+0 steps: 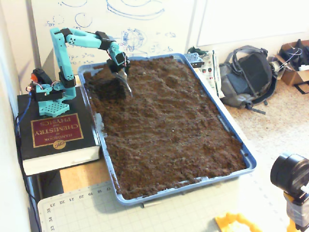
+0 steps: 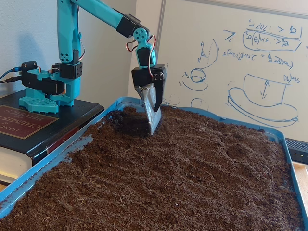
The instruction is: Build a berm.
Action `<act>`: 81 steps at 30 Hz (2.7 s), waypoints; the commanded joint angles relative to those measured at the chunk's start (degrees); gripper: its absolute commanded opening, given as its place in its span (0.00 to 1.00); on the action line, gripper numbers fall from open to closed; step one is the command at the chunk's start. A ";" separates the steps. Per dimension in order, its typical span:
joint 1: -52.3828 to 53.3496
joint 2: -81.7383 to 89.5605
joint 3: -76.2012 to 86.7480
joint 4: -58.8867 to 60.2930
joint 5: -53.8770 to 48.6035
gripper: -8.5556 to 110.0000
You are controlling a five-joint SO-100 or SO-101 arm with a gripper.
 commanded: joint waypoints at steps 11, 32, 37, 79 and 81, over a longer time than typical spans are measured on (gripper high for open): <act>-2.90 22.50 -4.04 29.88 2.11 0.07; -28.74 18.81 20.04 9.40 24.70 0.07; -28.12 18.81 25.05 5.71 24.52 0.07; -13.10 -14.41 -8.96 -8.17 24.43 0.07; -12.22 -14.33 -9.67 -8.17 24.43 0.07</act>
